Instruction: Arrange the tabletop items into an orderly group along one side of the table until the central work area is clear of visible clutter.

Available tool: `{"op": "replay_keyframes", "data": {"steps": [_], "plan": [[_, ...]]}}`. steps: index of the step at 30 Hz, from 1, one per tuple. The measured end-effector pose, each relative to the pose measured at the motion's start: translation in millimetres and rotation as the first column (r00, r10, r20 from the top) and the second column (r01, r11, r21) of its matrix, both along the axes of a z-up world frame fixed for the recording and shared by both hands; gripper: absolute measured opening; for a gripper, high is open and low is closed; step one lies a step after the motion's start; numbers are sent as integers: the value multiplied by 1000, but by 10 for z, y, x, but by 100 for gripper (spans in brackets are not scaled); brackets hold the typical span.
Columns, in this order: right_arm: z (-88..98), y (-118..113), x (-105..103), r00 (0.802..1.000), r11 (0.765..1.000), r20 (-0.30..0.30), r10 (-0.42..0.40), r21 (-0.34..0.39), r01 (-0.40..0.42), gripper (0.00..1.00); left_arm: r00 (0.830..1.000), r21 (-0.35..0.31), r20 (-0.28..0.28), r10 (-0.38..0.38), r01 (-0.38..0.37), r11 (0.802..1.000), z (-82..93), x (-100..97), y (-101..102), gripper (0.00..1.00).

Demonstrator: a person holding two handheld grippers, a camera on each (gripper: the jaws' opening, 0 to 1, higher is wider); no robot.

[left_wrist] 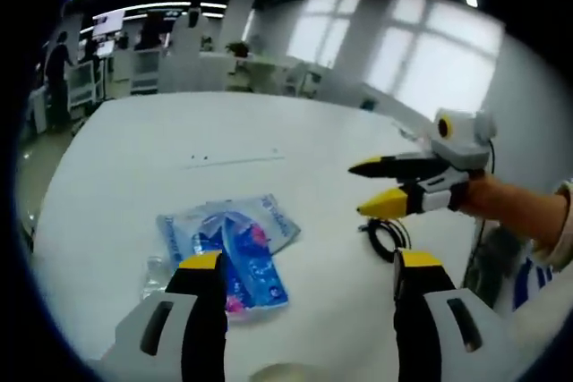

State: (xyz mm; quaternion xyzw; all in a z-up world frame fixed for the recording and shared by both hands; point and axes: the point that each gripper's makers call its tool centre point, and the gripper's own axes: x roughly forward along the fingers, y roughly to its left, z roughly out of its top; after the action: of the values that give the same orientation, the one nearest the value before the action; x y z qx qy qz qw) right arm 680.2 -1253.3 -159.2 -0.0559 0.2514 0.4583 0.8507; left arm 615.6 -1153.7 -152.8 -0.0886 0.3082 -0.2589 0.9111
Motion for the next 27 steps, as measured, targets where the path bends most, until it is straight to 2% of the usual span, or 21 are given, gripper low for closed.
{"op": "replay_keyframes", "data": {"steps": [16, 27], "plan": [[-166, 485, 137, 991, 990, -12, 132, -49, -133, 53, 996, -23, -16, 90, -90, 996, -129, 7, 358, 72], [-421, 783, 273, 980, 978, -52, 194, -65, -198, 53, 990, -34, -38, 133, -134, 990, -262, 61, 580, 72]]}}
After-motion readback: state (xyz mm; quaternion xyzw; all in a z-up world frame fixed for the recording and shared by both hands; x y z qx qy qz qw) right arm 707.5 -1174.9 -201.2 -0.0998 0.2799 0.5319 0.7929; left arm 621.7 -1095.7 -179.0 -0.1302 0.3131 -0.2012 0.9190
